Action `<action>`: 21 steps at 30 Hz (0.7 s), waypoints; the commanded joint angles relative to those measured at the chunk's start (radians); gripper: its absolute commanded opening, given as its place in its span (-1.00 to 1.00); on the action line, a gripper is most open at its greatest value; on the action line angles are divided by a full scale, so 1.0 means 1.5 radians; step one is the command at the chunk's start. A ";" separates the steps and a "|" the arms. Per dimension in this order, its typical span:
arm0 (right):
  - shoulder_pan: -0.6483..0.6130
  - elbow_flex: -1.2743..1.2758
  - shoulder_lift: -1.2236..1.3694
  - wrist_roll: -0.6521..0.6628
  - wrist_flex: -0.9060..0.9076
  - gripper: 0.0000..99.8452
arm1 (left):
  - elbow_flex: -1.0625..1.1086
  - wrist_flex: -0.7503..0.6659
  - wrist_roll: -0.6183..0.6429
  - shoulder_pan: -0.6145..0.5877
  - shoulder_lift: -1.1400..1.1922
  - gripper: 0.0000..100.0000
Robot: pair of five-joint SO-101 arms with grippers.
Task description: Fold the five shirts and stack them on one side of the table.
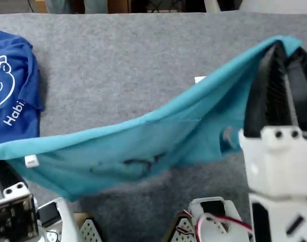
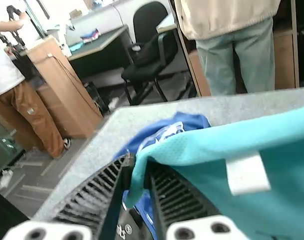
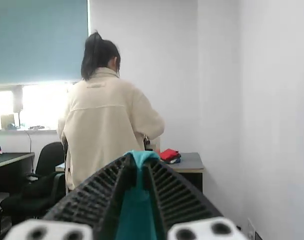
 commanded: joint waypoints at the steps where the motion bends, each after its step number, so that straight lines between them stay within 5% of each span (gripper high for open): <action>1: 0.007 0.079 -0.001 -0.001 -0.045 -0.97 | 0.111 -0.023 -0.005 0.010 -0.014 -0.94; 6: 0.009 0.296 0.004 0.004 -0.233 -0.97 | 0.364 -0.257 -0.004 0.010 -0.026 -0.94; 12: 0.008 0.496 0.126 0.004 -0.521 -0.97 | 0.678 -0.738 -0.001 0.025 0.016 -0.94; 17: 0.008 0.452 0.329 0.004 -0.617 -0.97 | 0.847 -1.092 -0.004 0.113 0.154 -0.94; 21: 0.006 0.324 0.495 0.004 -0.619 -0.97 | 0.826 -1.236 -0.004 0.143 0.312 -0.94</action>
